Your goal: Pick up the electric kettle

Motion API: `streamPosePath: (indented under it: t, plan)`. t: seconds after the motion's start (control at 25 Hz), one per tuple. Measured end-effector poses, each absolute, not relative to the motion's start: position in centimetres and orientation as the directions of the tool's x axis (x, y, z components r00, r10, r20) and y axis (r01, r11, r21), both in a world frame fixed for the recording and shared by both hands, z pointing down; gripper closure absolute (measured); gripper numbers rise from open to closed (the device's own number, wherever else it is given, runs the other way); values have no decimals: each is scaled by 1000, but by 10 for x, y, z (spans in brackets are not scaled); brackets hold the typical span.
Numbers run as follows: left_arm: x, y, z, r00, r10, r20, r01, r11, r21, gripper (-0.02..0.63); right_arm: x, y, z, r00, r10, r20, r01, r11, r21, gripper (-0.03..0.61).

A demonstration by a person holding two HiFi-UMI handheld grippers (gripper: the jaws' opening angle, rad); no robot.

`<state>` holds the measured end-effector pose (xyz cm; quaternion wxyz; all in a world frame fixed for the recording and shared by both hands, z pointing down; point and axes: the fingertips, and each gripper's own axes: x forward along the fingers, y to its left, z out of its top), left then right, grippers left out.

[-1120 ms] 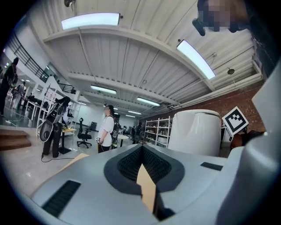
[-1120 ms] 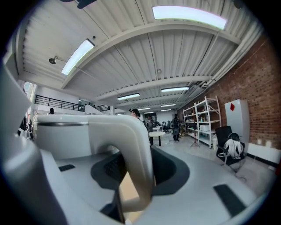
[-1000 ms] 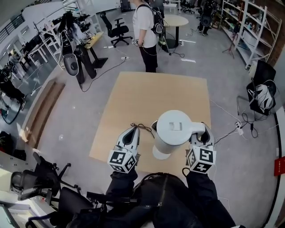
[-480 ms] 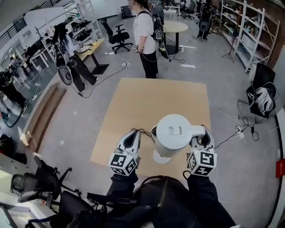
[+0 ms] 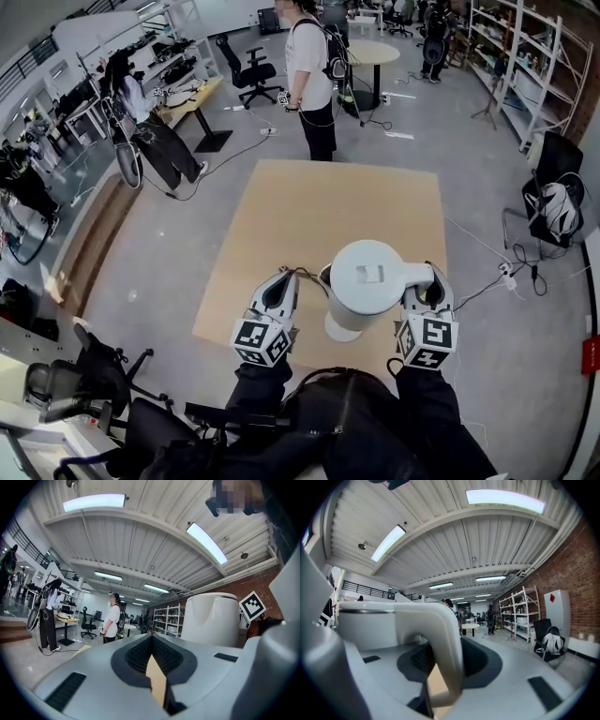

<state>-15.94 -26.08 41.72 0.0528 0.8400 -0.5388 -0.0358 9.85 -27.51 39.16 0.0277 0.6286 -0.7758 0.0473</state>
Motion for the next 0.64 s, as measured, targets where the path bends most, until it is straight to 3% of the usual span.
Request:
streamPosePath:
  t: [0.64]
  plan:
    - [-158,-272,419,400,-916,8,-909,-396,132,614,111,-288,405,-189,-973,129,-981,182,-65,440]
